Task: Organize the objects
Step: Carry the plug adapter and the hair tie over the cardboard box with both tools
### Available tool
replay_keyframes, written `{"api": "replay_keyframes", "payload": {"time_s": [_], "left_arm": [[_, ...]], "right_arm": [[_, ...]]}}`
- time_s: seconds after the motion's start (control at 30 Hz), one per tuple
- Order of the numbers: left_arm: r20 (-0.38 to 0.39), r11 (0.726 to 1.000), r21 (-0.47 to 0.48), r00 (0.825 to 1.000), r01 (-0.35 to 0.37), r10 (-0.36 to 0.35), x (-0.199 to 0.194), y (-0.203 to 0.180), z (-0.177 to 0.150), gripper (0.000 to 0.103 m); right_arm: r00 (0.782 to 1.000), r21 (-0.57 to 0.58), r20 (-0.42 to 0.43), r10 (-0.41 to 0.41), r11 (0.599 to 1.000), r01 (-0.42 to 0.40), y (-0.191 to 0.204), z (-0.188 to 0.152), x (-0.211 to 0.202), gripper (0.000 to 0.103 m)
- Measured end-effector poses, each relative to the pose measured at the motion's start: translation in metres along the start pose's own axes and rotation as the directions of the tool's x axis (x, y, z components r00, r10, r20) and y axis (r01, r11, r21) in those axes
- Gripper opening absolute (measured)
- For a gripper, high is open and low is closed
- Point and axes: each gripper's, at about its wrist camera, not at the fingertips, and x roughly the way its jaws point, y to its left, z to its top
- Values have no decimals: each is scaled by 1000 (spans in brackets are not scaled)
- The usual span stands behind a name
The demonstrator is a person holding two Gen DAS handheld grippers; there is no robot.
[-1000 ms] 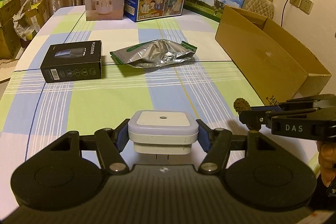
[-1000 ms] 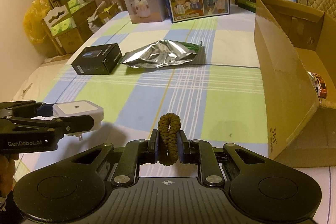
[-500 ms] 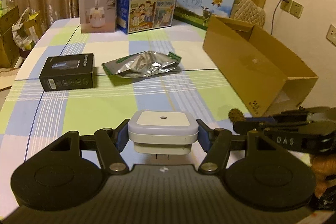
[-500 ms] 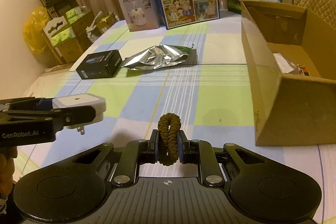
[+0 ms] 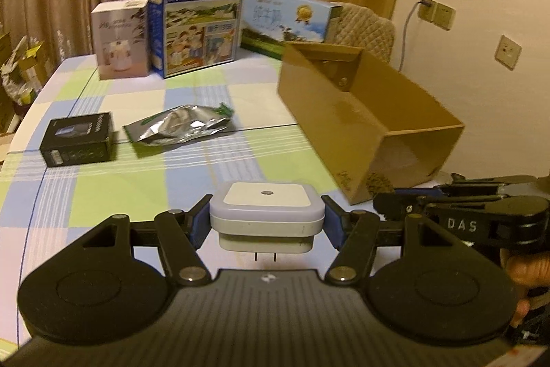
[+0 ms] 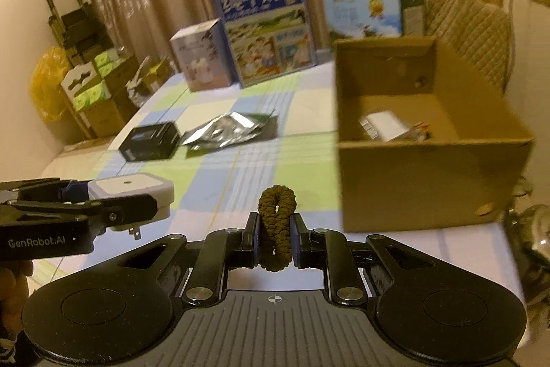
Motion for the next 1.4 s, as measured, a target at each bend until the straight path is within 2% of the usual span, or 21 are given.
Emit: {"api": "replay_keyframes", "payload": {"time_s": [0.27, 0.63, 1.03, 1.4], "left_arm": [[25, 997, 61, 998, 51, -53, -2, -47, 26, 60], [44, 987, 122, 993, 107, -113, 7, -99, 59, 60], [40, 980, 145, 989, 134, -141, 26, -128, 84, 60], [32, 980, 142, 989, 141, -146, 59, -139, 107, 60]], "right_arm": [[995, 24, 66, -69, 997, 68, -43, 21, -43, 15], [989, 16, 80, -124, 992, 123, -84, 32, -68, 15], [984, -11, 96, -148, 989, 149, -110, 51, -70, 15], [985, -43, 86, -149, 987, 153, -131, 75, -50, 15]]}}
